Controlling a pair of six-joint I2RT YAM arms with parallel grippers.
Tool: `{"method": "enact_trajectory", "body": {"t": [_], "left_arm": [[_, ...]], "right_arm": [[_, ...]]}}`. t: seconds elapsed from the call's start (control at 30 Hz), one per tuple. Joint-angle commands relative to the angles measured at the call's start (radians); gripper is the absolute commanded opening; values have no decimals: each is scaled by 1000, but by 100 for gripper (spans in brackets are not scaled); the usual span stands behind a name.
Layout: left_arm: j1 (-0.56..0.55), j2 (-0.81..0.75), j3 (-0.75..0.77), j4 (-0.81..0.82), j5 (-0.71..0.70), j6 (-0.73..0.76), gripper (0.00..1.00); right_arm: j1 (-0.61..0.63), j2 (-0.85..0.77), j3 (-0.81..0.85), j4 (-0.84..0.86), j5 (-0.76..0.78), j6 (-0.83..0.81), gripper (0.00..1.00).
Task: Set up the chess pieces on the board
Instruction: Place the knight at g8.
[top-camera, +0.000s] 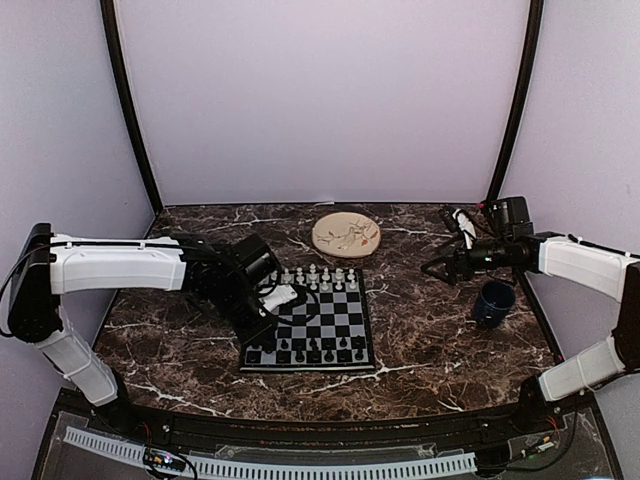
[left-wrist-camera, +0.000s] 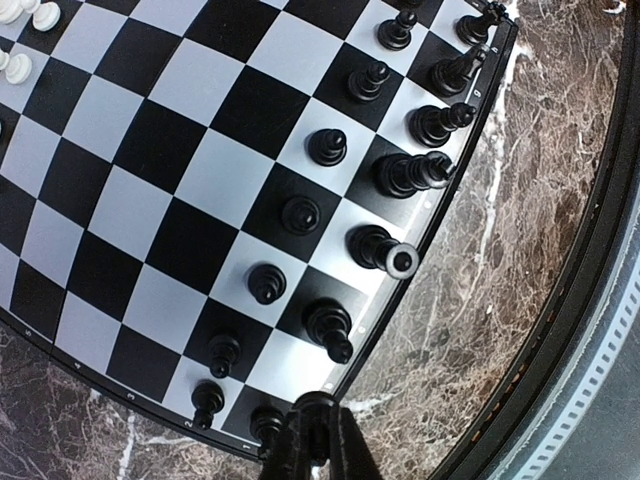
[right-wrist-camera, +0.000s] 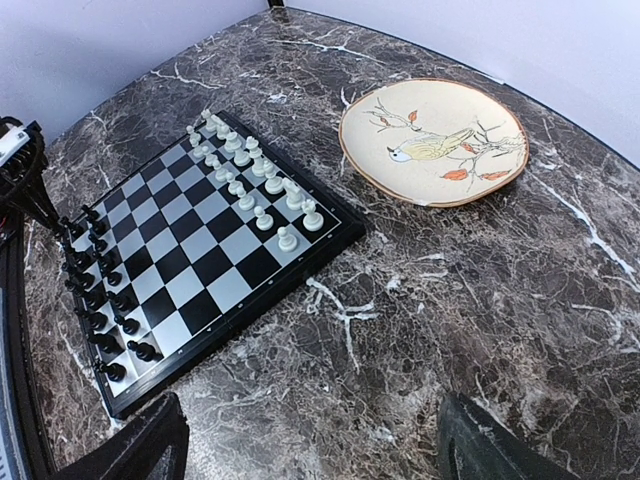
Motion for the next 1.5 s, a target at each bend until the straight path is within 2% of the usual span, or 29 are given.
{"method": "enact_trajectory", "body": {"t": [0.0,0.97,1.33,1.47], "left_arm": [[-6,12,-22,24,1,6,0],[-9,83,-50,75,-51,4,3],[-9,80,-50,57,-49,-2,11],[-9,71,-50,52,-39,2,10]], "right_arm": [[-4,8,5,10,-1,-12,85],[-4,16,4,6,4,-19,86],[-4,21,6,5,4,-19,86],[-4,21,5,5,4,-19,86]]}}
